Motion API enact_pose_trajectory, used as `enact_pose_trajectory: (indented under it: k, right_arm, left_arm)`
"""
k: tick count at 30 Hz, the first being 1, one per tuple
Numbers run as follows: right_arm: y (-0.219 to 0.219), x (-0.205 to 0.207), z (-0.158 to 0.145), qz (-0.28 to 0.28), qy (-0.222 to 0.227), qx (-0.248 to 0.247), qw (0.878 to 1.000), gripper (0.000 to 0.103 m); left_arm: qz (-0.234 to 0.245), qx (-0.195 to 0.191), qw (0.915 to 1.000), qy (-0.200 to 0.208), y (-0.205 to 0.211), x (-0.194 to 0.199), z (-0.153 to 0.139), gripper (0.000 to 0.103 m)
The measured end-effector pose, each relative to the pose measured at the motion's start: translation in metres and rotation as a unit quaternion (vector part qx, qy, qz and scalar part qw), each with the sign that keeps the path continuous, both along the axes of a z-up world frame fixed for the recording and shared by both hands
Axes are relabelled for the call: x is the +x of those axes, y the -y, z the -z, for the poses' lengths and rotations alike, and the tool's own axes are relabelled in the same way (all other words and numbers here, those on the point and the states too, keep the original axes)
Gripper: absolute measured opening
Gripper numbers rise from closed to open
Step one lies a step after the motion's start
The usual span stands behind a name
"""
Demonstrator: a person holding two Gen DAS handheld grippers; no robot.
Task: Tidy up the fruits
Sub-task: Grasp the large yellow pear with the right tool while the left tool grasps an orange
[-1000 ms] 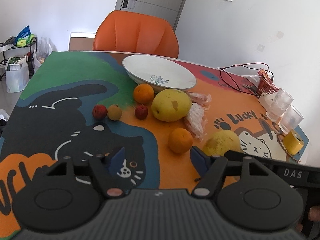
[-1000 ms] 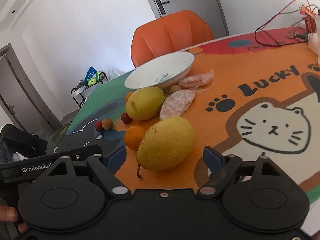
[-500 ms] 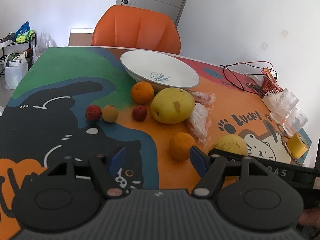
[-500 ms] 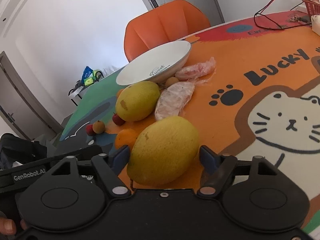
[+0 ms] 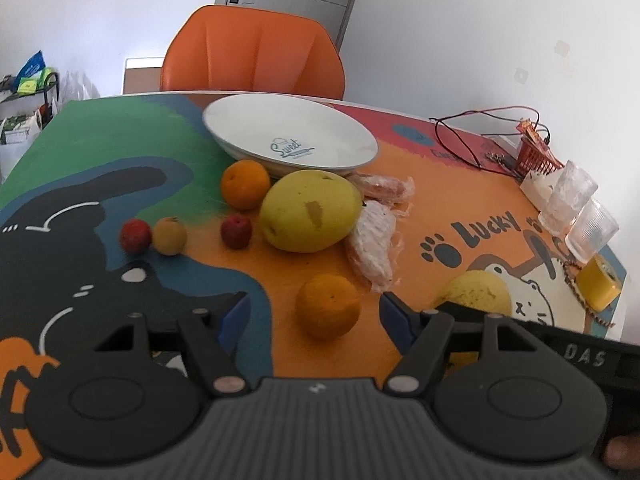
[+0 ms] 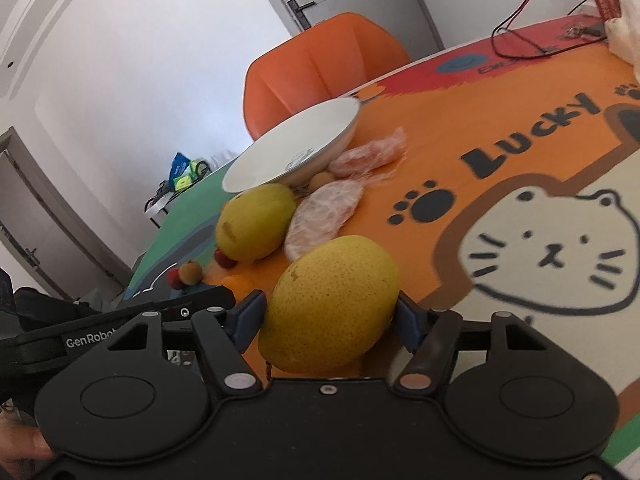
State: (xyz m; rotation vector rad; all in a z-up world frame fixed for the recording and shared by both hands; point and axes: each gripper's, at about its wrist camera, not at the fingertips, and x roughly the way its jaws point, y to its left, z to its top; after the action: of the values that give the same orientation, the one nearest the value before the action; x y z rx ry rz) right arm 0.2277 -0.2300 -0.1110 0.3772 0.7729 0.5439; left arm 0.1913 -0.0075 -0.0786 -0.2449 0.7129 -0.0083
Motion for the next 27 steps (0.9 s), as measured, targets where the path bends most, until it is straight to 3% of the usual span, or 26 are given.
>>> enact_pose_trajectory:
  k: [6, 13, 16, 27]
  right_arm:
    - [0.009, 0.005, -0.001, 0.003, 0.008, -0.003, 1.0, 0.063]
    - [0.011, 0.009, -0.003, 0.0, 0.015, 0.002, 1.0, 0.063]
    - [0.01, 0.011, -0.004, 0.0, 0.017, 0.005, 1.0, 0.062]
    - [0.003, 0.018, -0.008, -0.01, 0.025, 0.008, 1.0, 0.059]
  left_arm:
    - [-0.003, 0.011, 0.9999, -0.012, 0.006, 0.011, 0.008, 0.054]
    - [-0.012, 0.008, 0.9998, -0.016, 0.005, 0.014, 0.012, 0.051]
    - [-0.009, 0.003, 0.9999, -0.007, 0.005, 0.013, 0.011, 0.037]
    - [-0.014, -0.01, 0.9997, 0.02, -0.005, 0.005, 0.0, 0.036]
